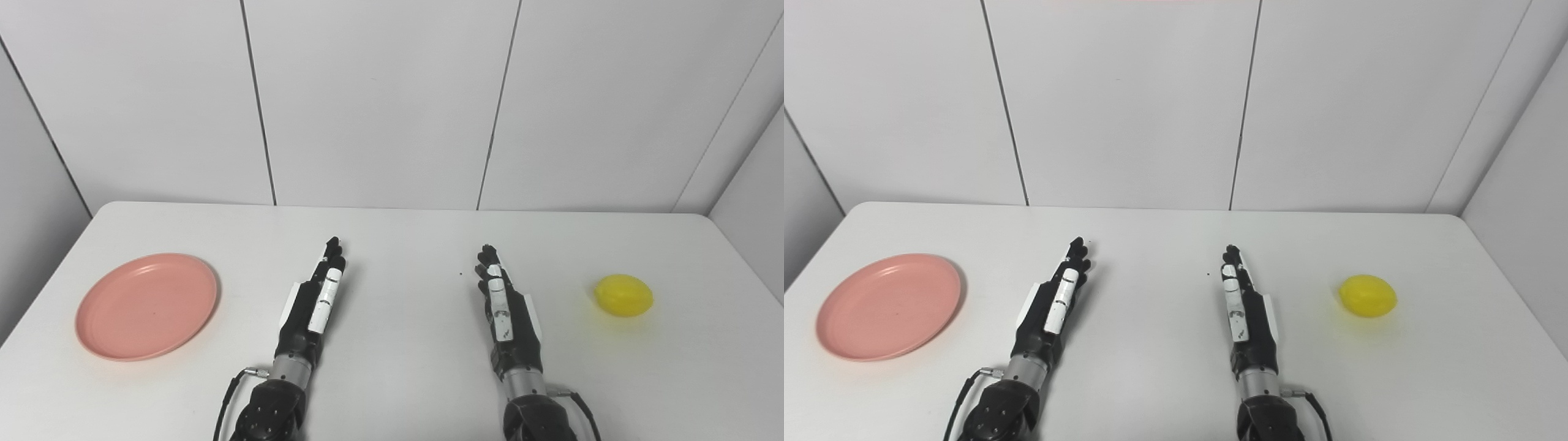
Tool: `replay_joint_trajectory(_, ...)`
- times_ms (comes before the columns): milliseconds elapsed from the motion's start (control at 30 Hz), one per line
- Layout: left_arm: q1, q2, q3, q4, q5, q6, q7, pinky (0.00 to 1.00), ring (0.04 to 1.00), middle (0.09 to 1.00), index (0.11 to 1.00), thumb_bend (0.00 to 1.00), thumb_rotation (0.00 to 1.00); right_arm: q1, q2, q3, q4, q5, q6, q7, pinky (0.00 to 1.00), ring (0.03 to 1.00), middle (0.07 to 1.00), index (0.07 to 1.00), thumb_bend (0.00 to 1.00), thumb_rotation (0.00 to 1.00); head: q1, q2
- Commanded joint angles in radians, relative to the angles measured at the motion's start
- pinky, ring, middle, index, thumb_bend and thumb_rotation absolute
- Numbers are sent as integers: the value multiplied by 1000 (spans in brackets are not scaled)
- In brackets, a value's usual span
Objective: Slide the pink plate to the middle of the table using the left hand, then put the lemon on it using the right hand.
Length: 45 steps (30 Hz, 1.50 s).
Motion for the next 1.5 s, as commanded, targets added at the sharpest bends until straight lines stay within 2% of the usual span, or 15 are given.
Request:
replay_joint_trajectory(0,-5,-7,-9,-1,-2,16,-14,993,972,991,999,511,1000,-16,5,2,-29,-2,-12,9,1000,957,950,942,741,1000,1,-1)
replay_joint_trajectory(1467,-8,-6,-7,9,-8,11,-22,1000,977,997,1000,511,1000,-21,3,2,-23,-18,-18,0,1000,945,940,928,749,1000,-1,-3)
